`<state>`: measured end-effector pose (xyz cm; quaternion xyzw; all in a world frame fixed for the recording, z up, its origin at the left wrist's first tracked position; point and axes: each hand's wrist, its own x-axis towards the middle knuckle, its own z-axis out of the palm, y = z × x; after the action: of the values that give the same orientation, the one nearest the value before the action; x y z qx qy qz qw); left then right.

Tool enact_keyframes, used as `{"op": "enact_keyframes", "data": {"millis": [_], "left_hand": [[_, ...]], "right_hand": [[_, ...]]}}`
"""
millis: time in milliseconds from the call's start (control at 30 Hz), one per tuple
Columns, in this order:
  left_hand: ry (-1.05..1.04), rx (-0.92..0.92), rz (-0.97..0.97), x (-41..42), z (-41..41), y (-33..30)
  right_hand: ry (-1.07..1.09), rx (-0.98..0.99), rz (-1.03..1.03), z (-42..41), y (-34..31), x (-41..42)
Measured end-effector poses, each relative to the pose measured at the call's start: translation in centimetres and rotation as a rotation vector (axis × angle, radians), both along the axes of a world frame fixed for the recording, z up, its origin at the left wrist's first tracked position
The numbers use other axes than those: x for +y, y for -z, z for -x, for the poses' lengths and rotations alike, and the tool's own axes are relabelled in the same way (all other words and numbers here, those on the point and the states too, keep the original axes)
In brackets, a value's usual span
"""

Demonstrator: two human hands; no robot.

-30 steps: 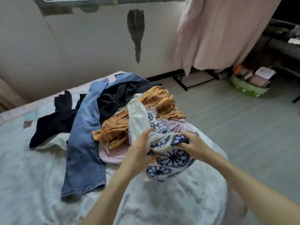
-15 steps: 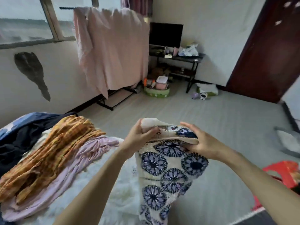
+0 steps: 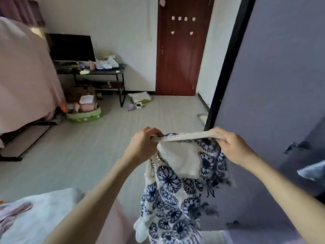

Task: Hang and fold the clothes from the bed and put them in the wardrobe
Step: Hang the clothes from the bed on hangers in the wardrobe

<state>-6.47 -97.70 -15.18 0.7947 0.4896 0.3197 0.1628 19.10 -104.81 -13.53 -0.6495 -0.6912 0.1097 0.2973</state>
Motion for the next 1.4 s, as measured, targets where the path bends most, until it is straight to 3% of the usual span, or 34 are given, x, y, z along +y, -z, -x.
{"op": "enact_keyframes", "data": {"millis": [133,200,333,433,500,567,667,767,1033,1100,1200,1300,1400], "left_hand": [[0.073,0.012,-0.01,0.9,-4.6,0.3],[0.104,0.023,0.018,1.5,-6.0,0.5],[0.244,0.059,0.107,2.5,-8.9,-0.1],[0.417,0.063,0.1,2.1,-12.0,-1.4],[0.526,0.064,0.097,0.8,-14.4,-2.2],[0.636,0.043,0.081,-0.8,-16.8,-2.7],[0.74,0.004,0.039,-3.1,-19.3,-3.5],[0.787,0.013,-0.01,-3.7,-21.0,-2.9],[0.767,0.174,0.082,-5.3,-25.9,0.6],[0.766,0.177,0.113,-6.2,-27.4,0.6],[0.885,0.085,0.292,-8.5,-30.6,-0.2],[1.011,-0.056,0.741,-11.7,-33.2,-1.2],[1.127,-0.109,1.139,-15.8,-36.9,-2.1]], "right_hand": [[0.341,-0.07,-0.241,-4.9,0.2,-2.3],[0.503,-0.004,-0.306,-7.5,1.2,-3.6],[0.793,0.086,-0.175,-12.2,2.7,-7.0],[0.726,0.176,-0.01,-11.0,3.1,-8.0],[0.497,0.306,0.079,-7.7,2.9,-8.4],[0.322,0.315,0.181,-4.4,2.8,-8.5],[0.329,0.333,0.024,-3.2,3.8,-8.2],[0.588,0.242,-0.193,-5.4,3.5,-10.0],[1.055,-0.207,-0.328,-10.3,1.1,-18.9],[1.189,-0.243,-0.318,-11.8,1.3,-21.4],[1.317,-0.172,-0.221,-14.4,2.1,-24.8],[1.32,-0.009,-0.128,-15.9,2.9,-27.3],[1.434,0.102,-0.221,-17.5,3.0,-31.2]]}}
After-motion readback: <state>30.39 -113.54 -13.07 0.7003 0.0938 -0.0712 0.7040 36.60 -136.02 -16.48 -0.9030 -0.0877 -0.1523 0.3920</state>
